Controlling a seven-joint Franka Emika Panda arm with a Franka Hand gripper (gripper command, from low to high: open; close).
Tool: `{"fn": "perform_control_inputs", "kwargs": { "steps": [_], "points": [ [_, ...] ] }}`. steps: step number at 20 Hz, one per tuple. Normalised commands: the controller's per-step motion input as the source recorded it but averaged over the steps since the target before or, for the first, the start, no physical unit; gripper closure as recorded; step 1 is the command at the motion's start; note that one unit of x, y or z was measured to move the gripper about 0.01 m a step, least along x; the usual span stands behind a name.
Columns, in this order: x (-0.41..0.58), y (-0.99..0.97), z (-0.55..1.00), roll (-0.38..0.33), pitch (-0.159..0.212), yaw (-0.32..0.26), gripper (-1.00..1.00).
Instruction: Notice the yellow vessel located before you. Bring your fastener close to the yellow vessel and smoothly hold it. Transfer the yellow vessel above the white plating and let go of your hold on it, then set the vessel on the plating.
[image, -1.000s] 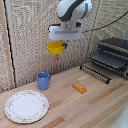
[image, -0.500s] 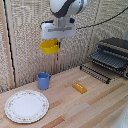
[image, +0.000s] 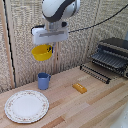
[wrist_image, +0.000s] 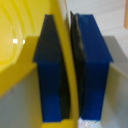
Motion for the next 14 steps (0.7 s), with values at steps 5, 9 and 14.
{"fn": "perform_control_inputs", "kwargs": {
  "steps": [5, 9, 14],
  "points": [
    [-0.360, 0.57, -0.48, 0.001, -0.031, 0.115, 1.00],
    [-0.296, 0.57, -0.49, 0.000, -0.020, 0.119, 1.00],
    [-0.066, 0.47, -0.44, 0.000, -0.013, 0.112, 1.00]
  ]
}}
